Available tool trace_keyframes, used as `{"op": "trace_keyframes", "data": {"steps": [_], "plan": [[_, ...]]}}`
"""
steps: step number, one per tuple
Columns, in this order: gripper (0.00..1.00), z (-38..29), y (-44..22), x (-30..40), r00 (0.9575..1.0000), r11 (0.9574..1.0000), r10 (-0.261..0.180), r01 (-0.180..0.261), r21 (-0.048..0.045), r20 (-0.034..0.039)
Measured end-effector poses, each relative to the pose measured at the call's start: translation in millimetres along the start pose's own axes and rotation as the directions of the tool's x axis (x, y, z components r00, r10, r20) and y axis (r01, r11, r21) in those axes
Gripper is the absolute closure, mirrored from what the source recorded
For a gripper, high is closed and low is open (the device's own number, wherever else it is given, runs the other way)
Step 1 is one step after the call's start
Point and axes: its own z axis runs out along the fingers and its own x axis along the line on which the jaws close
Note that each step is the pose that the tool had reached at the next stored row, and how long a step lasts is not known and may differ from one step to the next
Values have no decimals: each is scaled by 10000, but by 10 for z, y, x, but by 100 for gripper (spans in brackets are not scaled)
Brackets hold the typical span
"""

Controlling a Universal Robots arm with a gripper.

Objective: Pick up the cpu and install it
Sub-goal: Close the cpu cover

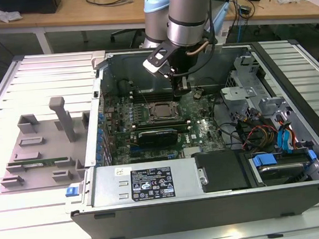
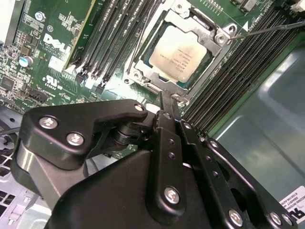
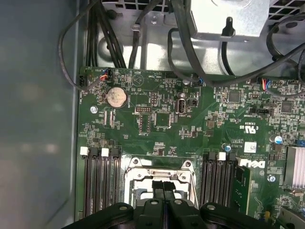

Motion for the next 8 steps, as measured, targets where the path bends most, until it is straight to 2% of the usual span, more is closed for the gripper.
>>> {"op": "trace_keyframes", "data": {"steps": [8], "plan": [[89,53,-107,6,10000,10000,0,0,0,0]]}}
